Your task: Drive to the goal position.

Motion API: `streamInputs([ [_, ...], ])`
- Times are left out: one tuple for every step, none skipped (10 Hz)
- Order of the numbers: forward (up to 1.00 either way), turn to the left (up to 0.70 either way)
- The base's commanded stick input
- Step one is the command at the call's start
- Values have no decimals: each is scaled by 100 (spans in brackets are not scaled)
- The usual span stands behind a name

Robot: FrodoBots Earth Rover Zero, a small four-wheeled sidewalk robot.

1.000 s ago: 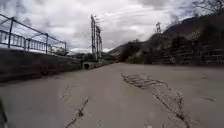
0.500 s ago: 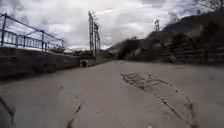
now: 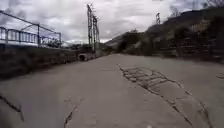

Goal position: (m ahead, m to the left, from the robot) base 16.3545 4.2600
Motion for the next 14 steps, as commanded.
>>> streamInputs([
  [70,0],
  [70,0],
  [70,0],
  [70,0],
  [70,0],
  [70,0],
  [70,0],
  [70,0],
  [70,0],
  [70,0],
  [70,0],
  [70,0],
  [70,0],
  [70,0],
])
